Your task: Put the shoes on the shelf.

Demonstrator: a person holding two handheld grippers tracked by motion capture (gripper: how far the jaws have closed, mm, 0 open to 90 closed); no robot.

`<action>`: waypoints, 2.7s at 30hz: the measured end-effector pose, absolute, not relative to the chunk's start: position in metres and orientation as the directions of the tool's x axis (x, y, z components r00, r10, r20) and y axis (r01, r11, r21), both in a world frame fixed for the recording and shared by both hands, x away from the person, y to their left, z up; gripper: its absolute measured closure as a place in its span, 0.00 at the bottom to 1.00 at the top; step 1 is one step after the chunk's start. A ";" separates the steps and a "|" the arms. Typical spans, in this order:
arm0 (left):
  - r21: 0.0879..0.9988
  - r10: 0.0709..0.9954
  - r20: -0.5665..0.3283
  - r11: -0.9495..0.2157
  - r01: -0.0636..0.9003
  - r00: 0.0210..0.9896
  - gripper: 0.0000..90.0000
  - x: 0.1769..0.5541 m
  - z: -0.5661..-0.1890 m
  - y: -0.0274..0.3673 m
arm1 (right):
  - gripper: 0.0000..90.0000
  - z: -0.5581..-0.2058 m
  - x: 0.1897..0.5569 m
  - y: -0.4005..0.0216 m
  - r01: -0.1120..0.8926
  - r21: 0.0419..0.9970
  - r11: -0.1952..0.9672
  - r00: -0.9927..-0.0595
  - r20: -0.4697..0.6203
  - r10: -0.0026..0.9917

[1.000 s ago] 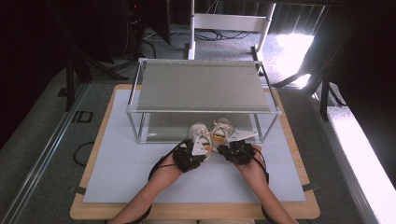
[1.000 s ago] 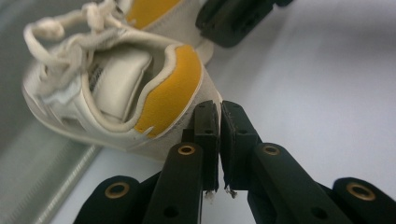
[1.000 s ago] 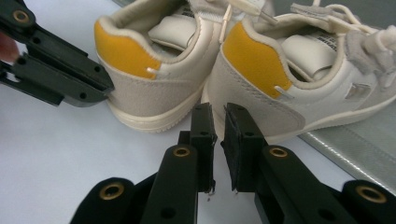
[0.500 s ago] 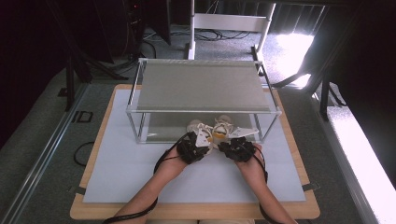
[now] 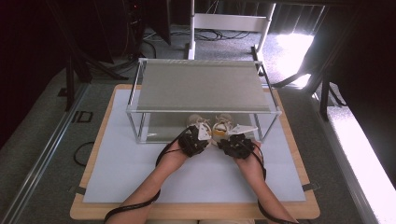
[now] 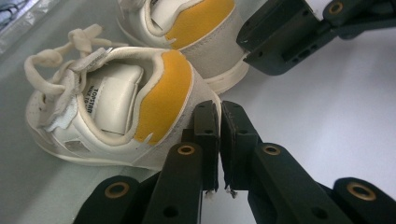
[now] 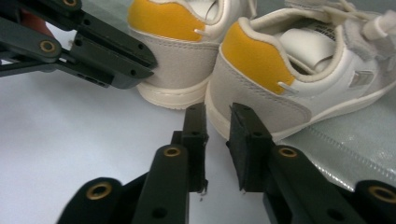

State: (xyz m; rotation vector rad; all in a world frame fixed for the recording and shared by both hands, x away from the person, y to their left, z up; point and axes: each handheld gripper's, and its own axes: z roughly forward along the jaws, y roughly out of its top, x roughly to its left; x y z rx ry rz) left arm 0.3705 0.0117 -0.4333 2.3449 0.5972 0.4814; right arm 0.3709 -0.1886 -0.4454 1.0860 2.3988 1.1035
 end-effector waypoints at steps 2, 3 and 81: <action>0.687 0.534 0.168 -0.666 0.290 0.828 0.93 0.369 -0.434 0.012 | 0.83 -0.446 0.371 -0.189 0.517 0.746 0.420 -0.674 0.053 0.737; 0.690 0.534 0.180 -0.667 0.281 0.826 0.90 0.367 -0.435 0.013 | 0.83 -0.446 0.371 -0.189 0.517 0.750 0.413 -0.674 0.059 0.737; 0.801 0.737 -0.026 -0.389 0.456 0.675 0.41 0.367 -0.438 0.070 | 0.47 -0.460 0.377 -0.235 0.517 0.832 0.202 -0.522 0.119 0.845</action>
